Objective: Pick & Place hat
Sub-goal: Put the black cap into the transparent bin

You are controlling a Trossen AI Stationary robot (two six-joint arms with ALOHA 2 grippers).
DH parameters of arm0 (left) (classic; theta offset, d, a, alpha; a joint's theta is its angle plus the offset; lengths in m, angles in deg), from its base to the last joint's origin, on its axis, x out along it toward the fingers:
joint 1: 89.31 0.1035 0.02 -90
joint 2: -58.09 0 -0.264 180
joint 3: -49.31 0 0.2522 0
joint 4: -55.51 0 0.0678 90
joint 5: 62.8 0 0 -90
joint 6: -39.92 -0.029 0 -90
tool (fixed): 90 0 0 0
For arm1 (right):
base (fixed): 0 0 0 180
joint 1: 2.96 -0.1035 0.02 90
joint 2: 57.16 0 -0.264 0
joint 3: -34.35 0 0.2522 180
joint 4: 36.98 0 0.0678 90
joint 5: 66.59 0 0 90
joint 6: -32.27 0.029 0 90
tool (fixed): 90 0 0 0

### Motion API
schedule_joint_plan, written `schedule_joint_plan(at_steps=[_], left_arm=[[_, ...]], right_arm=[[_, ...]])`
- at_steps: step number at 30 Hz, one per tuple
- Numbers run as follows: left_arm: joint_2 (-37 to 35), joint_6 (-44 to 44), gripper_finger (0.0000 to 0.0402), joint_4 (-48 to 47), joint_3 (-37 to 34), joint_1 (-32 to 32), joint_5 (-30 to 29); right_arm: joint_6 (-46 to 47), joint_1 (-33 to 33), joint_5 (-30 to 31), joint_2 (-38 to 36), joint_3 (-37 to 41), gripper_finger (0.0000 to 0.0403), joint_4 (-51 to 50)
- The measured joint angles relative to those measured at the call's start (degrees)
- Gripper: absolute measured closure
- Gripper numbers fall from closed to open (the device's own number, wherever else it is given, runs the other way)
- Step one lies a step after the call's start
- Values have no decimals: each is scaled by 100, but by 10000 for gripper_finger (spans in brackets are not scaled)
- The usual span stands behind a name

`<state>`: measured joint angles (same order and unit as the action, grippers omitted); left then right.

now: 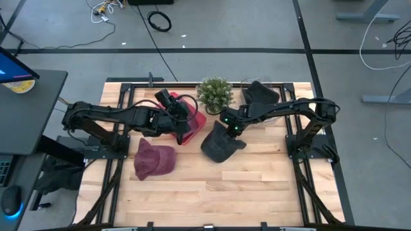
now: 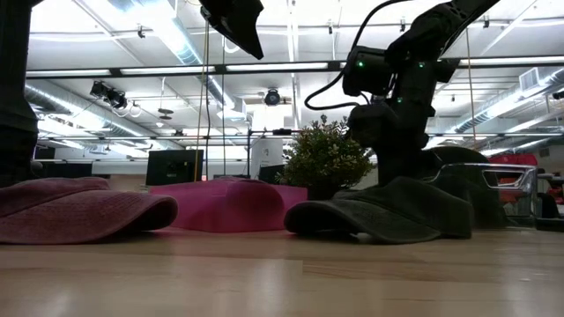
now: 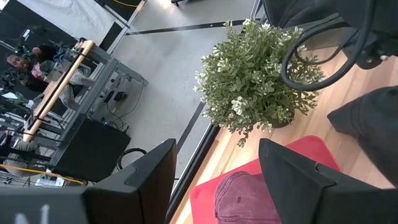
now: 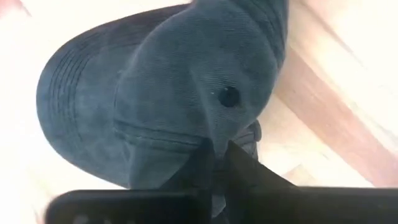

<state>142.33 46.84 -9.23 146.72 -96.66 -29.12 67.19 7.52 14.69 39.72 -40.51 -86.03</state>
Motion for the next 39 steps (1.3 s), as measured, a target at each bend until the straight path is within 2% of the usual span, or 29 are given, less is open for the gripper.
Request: schedule_joint_plan(at_steps=[4,8,13,19,23,30,39], left_arm=[[0,0,170,0,0,0,0],[0,19,170,-2,0,0,0],[0,59,170,0,0,0,2],[0,510,170,17,0,0,4],[0,1037,170,231,0,0,130],[0,1502,170,1616,0,0,641],[0,1710,170,4129,0,37,1318]], right_arm=[[50,-2,-132,-134,0,390,-119],[110,-71,-252,-635,1,396,-244],[416,-151,-278,-1644,2,399,-391],[683,-186,-261,-2961,2,401,-159],[869,-188,156,-3707,2,402,252],[614,-186,1025,-4513,2,402,1616],[-326,-186,1084,-4618,2,403,3445]])
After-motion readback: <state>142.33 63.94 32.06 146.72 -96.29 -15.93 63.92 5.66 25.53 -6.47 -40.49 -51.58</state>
